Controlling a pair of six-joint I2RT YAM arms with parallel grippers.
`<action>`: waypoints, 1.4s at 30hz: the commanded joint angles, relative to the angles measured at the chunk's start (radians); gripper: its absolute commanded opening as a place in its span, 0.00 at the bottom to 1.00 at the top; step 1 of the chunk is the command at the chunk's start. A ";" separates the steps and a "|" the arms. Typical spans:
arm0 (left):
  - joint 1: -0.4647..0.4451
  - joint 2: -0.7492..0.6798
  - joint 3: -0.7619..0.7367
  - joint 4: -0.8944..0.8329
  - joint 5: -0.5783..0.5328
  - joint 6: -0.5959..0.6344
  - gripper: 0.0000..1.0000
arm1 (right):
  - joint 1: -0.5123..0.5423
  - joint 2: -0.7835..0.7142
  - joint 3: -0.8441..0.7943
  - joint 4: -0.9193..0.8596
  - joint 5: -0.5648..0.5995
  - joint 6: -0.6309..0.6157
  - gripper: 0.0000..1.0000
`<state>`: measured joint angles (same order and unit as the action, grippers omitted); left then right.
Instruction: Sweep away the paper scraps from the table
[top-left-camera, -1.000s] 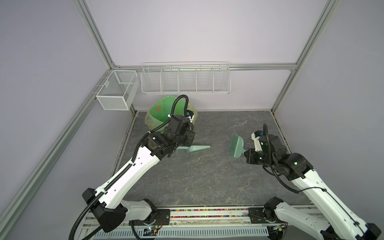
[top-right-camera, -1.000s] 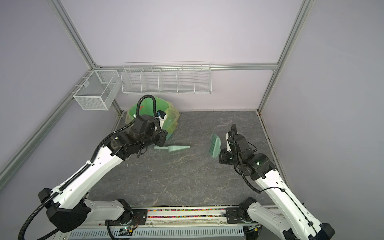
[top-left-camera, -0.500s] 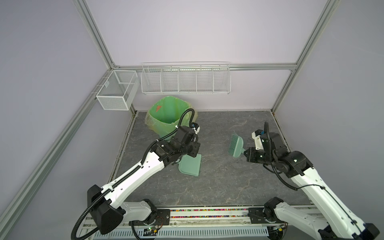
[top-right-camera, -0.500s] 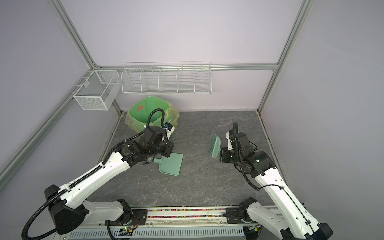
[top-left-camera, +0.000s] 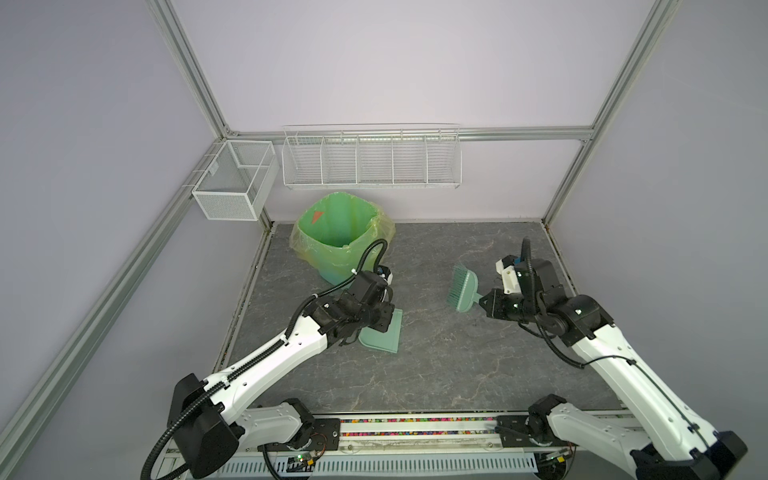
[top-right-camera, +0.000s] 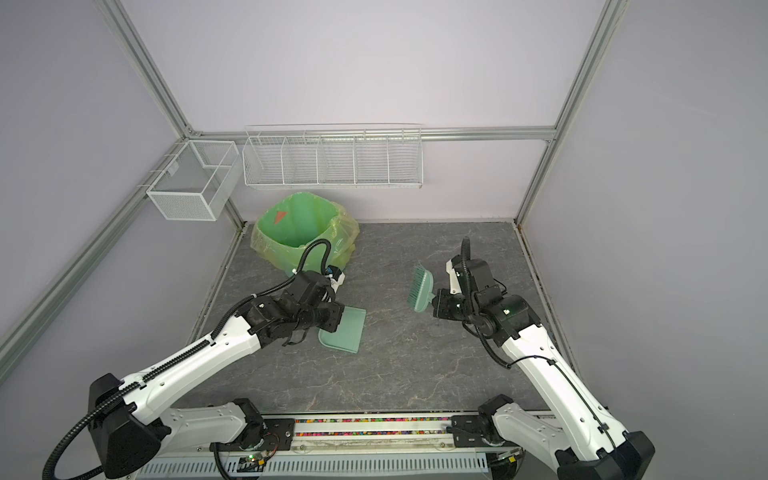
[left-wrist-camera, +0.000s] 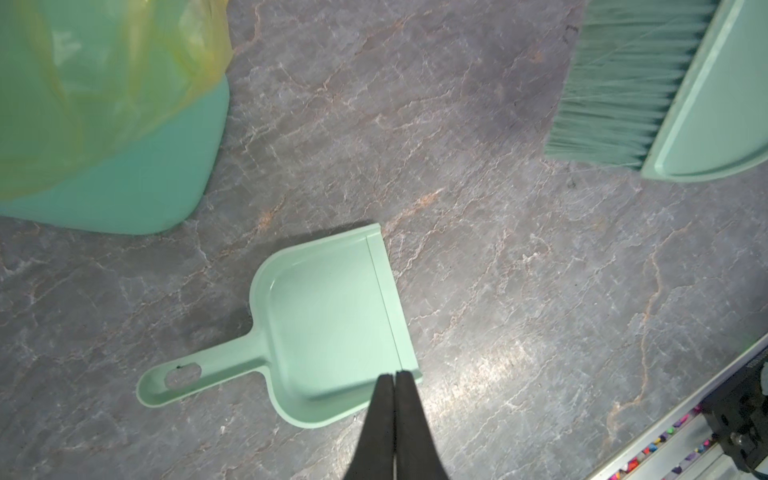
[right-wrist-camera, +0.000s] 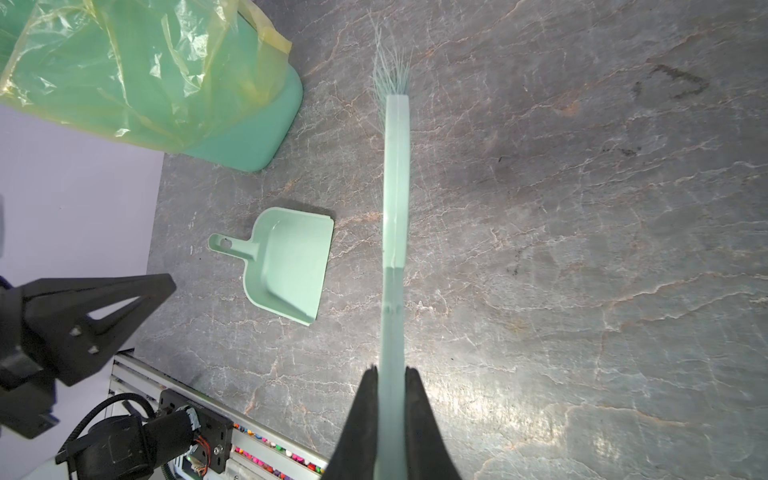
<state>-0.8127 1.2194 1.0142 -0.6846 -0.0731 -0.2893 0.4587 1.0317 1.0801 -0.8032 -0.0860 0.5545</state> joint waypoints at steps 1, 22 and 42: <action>-0.004 -0.029 -0.040 -0.007 -0.006 -0.037 0.10 | -0.007 0.012 -0.021 0.073 -0.055 0.026 0.07; 0.335 -0.029 -0.145 -0.070 -0.195 -0.130 1.00 | 0.045 0.011 -0.138 0.233 -0.138 0.096 0.07; 0.415 0.213 -0.205 0.230 -0.134 -0.228 1.00 | 0.151 -0.011 -0.224 0.295 -0.143 0.150 0.07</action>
<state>-0.4088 1.4094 0.8078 -0.4938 -0.1936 -0.4911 0.5941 1.0515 0.8925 -0.5476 -0.2153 0.6743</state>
